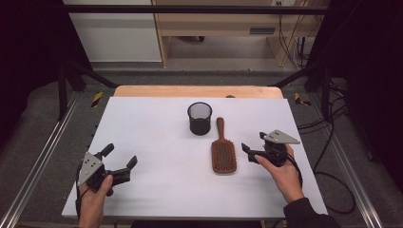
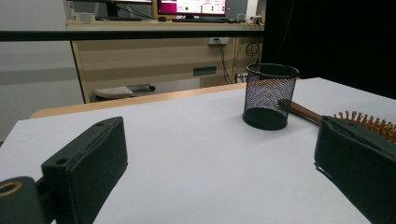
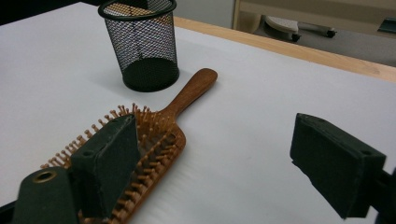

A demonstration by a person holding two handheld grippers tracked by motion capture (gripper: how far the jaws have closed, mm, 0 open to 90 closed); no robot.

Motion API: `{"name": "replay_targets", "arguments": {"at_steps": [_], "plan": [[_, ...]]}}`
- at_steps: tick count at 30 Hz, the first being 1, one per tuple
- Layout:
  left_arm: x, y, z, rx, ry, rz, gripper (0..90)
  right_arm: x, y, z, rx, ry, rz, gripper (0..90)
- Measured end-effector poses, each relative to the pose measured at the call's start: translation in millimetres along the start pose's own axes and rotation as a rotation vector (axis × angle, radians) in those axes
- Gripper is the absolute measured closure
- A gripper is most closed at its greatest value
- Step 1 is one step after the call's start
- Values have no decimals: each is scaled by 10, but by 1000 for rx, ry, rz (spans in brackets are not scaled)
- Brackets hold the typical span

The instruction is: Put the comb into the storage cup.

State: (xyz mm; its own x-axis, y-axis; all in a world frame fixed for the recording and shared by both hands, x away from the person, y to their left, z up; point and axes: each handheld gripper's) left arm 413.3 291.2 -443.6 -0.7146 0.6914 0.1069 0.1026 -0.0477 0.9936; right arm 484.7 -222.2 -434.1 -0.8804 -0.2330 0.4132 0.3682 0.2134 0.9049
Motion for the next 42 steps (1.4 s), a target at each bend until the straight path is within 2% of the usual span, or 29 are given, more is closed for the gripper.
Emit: {"name": "replay_targets", "arguments": {"at_steps": [6,9,10,12,13,18,24,42], "plan": [[-7,4,-4,-1,-3,0,26,-120,123,87,27,-12,31,248],[-8,4,-6,-2,-4,2,26,-154,157,125,31,-4,41,276],[-5,5,-11,-5,-3,2,26,-185,190,166,42,2,42,322],[-3,6,-12,-5,-3,1,27,-202,204,184,46,8,46,339],[0,8,-11,-6,-3,0,28,-231,226,217,49,14,47,396],[-3,8,-9,-5,-4,0,29,-306,274,294,78,21,72,494],[-5,10,-12,-11,-7,4,30,-392,301,362,81,32,80,596],[-5,17,-11,-15,-13,4,34,-541,263,481,102,65,103,809]]}}
Point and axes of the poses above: each handheld gripper's, and its own axes: x roughly backward along the jaws, y roughly out of its top, z roughly to its left, and after that the axes turned 15 degrees about -y, right-handed
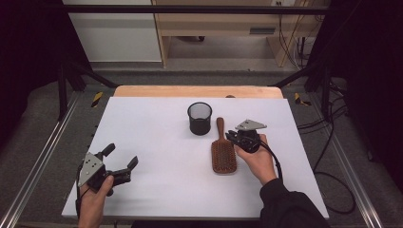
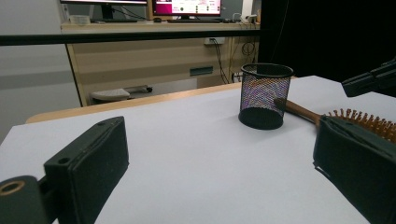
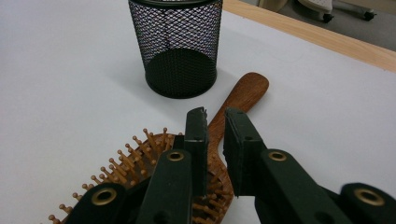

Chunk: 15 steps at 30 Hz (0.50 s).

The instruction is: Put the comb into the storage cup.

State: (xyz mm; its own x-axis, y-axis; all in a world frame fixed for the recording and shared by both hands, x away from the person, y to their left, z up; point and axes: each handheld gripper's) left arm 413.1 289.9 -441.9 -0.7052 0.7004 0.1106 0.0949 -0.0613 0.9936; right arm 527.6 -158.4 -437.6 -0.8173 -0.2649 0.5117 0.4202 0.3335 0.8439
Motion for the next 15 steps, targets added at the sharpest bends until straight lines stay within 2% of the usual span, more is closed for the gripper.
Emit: {"name": "replay_targets", "arguments": {"at_steps": [9,12,15], "plan": [[-1,0,1,0,0,0,35,-85,63,4,23,18,24,889],[-4,-3,2,1,0,2,35,-171,114,-3,40,38,47,900],[-6,-4,2,1,-1,3,35,-257,135,-10,36,55,67,900]]}}
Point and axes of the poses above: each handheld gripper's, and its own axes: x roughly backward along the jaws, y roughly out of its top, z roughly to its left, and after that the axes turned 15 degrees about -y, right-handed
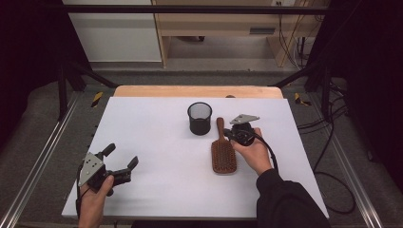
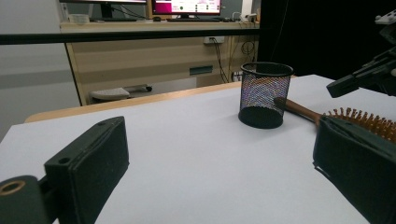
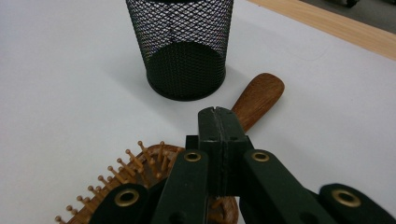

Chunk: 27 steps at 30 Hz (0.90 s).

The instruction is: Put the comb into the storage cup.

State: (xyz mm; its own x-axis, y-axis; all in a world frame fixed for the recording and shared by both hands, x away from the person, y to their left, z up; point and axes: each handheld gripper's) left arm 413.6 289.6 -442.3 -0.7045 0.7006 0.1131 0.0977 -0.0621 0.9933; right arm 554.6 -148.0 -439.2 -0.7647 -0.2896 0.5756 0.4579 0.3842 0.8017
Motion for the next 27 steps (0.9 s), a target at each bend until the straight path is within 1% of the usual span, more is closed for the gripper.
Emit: {"name": "replay_targets", "arguments": {"at_steps": [3,4,5,6,7,10,11,12,14,16,19,22,23,27], "plan": [[0,0,1,-1,-1,0,35,-66,10,-3,-3,17,9,900],[-1,-1,1,0,-1,1,35,-145,10,-16,2,25,27,900],[-1,-1,1,0,-1,1,35,-145,10,-16,2,25,27,900],[-2,-3,1,1,-1,1,35,-186,10,-21,7,25,32,900],[-3,-4,1,1,-1,1,35,-253,19,-21,1,34,45,900],[-4,-6,5,2,-2,2,35,-311,34,-16,7,43,53,900],[-6,-8,7,3,-3,3,35,-368,34,3,14,49,69,900],[-6,-8,7,3,-3,3,35,-368,34,3,14,49,69,900],[-8,-9,6,3,-4,5,35,-427,31,39,49,53,92,900],[-7,-7,5,2,-3,5,35,-467,36,67,68,57,106,900],[-2,-6,7,2,-3,4,35,-499,45,85,88,50,120,900],[-1,-5,9,2,-3,4,35,-494,42,73,95,40,129,900],[-1,-4,7,2,-3,4,35,-477,32,41,95,32,144,900],[-1,0,4,-1,-5,4,35,-446,2,-12,108,17,160,900]]}}
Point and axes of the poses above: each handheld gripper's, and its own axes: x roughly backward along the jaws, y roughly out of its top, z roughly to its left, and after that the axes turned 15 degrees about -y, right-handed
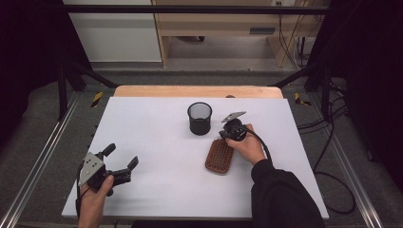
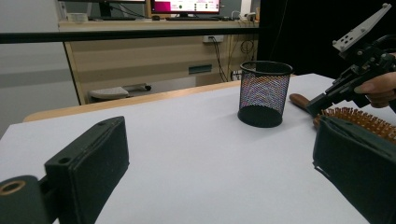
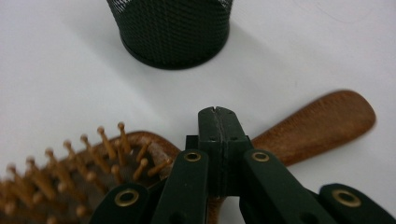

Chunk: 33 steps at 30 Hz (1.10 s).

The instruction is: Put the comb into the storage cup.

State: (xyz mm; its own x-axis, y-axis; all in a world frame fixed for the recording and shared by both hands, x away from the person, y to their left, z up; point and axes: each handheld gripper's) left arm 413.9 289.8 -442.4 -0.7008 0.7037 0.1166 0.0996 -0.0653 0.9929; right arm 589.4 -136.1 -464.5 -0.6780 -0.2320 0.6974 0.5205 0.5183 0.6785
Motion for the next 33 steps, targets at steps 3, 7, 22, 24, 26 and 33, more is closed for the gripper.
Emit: {"name": "replay_targets", "arguments": {"at_steps": [3,7,22,24,26,33], "plan": [[-6,0,2,-1,-1,2,35,30,-49,-50,-4,0,8,900],[-6,1,-4,-4,-1,4,36,62,-110,-104,-9,-5,22,900],[-5,-4,-3,-3,3,4,36,163,-302,-222,-21,-21,53,900],[-4,-5,-3,-2,4,4,35,168,-317,-226,-28,-22,53,900],[-2,-5,-3,-1,6,3,35,185,-340,-235,-21,-17,54,900],[-2,-9,-2,-1,8,8,35,274,-396,-225,-12,-5,66,900]]}}
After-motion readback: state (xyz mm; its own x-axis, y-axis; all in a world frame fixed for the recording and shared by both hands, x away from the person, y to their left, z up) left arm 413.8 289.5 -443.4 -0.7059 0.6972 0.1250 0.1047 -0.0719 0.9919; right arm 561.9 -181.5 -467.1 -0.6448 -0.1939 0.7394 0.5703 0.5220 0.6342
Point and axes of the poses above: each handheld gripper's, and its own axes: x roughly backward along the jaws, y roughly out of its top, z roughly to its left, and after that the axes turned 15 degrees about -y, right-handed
